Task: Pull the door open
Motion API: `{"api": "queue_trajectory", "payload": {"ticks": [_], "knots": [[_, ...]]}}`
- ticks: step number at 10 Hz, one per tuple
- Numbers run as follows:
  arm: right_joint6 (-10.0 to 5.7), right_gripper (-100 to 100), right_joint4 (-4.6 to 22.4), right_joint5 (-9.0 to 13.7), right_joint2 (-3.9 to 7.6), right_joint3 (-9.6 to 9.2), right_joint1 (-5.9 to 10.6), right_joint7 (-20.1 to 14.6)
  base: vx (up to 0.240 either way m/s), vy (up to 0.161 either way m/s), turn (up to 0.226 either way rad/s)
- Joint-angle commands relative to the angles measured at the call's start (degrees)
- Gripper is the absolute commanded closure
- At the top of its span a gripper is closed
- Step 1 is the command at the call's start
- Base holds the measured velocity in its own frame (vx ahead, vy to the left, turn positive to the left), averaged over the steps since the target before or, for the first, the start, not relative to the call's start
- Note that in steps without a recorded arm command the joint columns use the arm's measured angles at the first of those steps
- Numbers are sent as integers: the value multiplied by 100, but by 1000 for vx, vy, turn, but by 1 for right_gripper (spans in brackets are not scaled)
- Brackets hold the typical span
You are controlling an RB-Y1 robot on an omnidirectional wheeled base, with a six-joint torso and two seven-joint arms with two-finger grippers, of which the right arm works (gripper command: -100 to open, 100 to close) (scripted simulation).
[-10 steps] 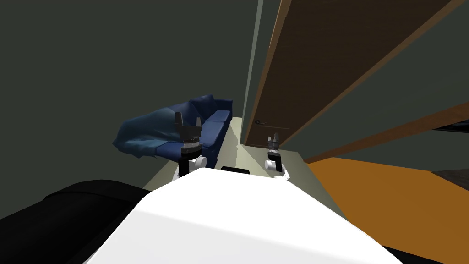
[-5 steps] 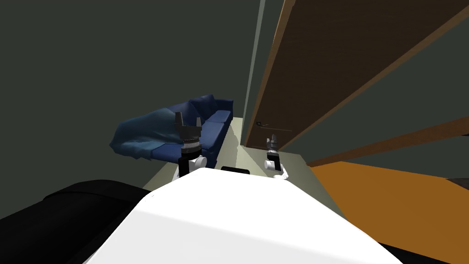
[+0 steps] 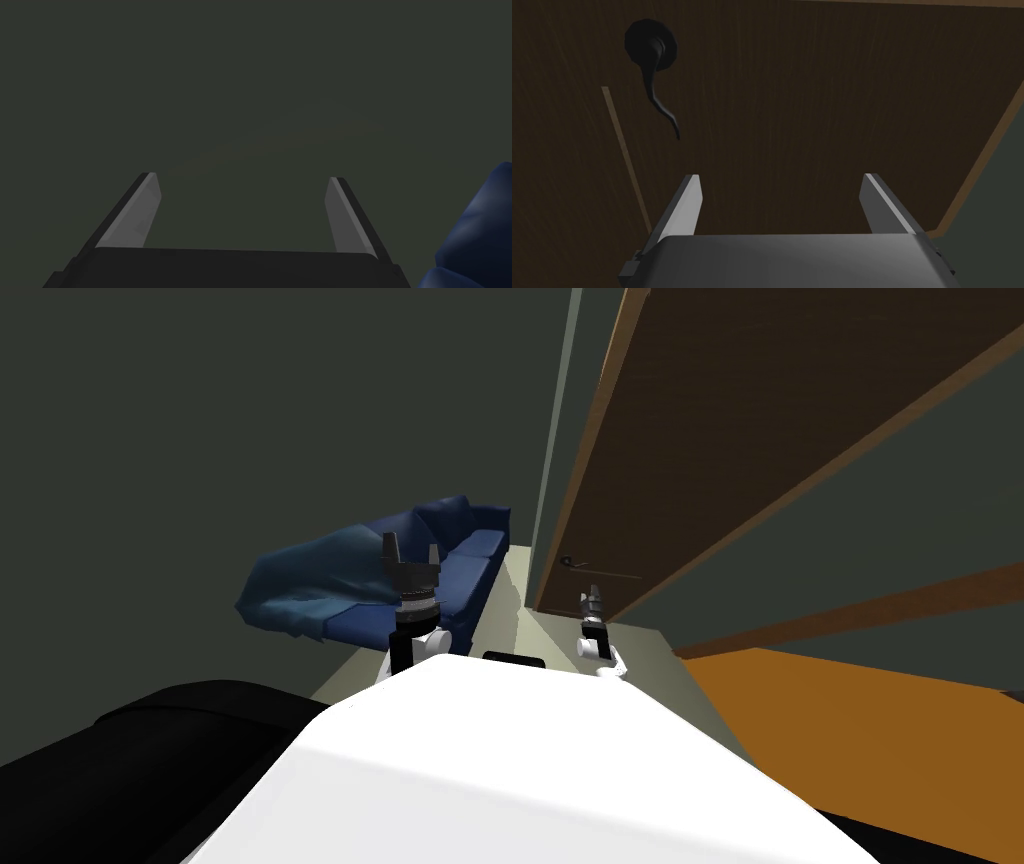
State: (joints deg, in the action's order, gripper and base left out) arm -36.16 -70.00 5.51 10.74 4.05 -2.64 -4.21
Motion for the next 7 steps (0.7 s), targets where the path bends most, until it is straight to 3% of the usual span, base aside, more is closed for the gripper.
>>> {"api": "queue_trajectory", "payload": {"ticks": [1, 7], "knots": [[22, -100, 224, -5, 26, 2, 94, 19, 113, -30, 34], [33, -100, 1036, -19, 118, 5, 411, 59, 95, -22, 29]]}}
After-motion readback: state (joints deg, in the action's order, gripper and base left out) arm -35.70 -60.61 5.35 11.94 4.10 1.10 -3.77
